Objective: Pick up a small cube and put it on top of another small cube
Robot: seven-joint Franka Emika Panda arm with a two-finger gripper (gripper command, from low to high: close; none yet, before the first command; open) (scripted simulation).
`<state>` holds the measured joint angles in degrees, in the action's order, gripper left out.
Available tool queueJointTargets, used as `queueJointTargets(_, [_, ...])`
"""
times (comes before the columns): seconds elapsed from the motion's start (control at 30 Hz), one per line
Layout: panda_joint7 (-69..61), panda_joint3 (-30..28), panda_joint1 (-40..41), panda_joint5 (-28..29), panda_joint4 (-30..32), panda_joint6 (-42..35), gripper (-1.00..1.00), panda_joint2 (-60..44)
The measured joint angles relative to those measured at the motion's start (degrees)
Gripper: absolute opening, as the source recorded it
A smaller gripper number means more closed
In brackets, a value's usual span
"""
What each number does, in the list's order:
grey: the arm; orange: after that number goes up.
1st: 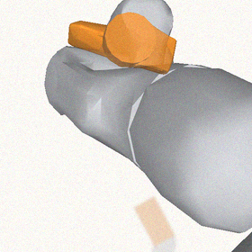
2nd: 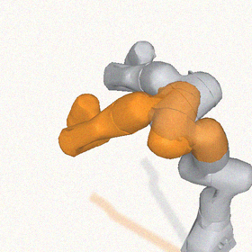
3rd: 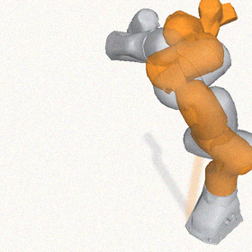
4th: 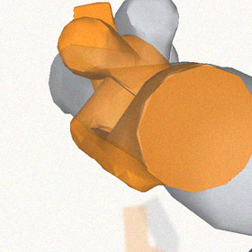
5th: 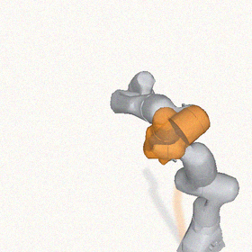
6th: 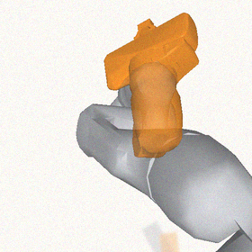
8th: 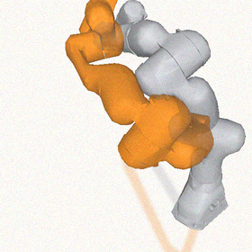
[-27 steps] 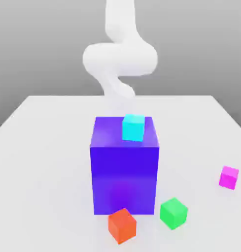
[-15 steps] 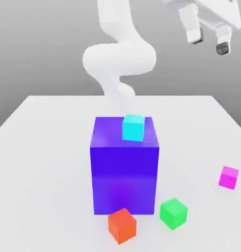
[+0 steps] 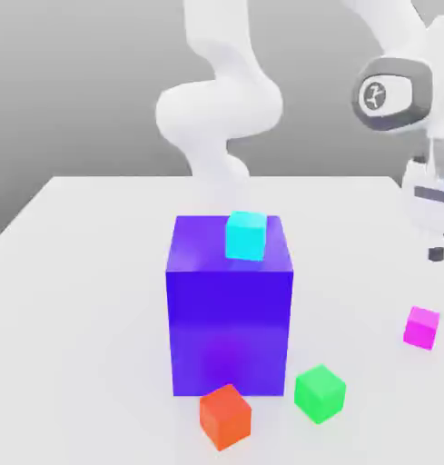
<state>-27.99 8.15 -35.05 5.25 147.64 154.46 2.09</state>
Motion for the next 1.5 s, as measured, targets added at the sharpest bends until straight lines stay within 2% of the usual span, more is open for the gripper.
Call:
queueJointTargets(0.23, [-16.91,4.44,-4.40,0.98,3.49,5.59,0.00,-10.42])
queueJointTargets(0.4, [-14.63,0.22,-8.28,6.45,1.96,13.10,0.00,-20.42])
queueJointTargets(0.43, [-14.03,-1.07,-9.39,7.27,1.58,14.60,-1.00,-22.29])
queueJointTargets(0.67, [-13.89,-1.31,-9.61,7.50,1.51,14.79,-1.00,-22.68])
queueJointTargets(0.87, [-18.42,3.15,-6.26,0.81,3.79,6.42,-1.00,-11.94])
queueJointTargets(1.27, [10.40,-8.70,3.43,-2.25,4.48,0.35,-1.00,-5.02])
queueJointTargets(1.5, [26.50,-11.90,12.69,-5.01,4.73,-1.95,-1.00,-2.32])
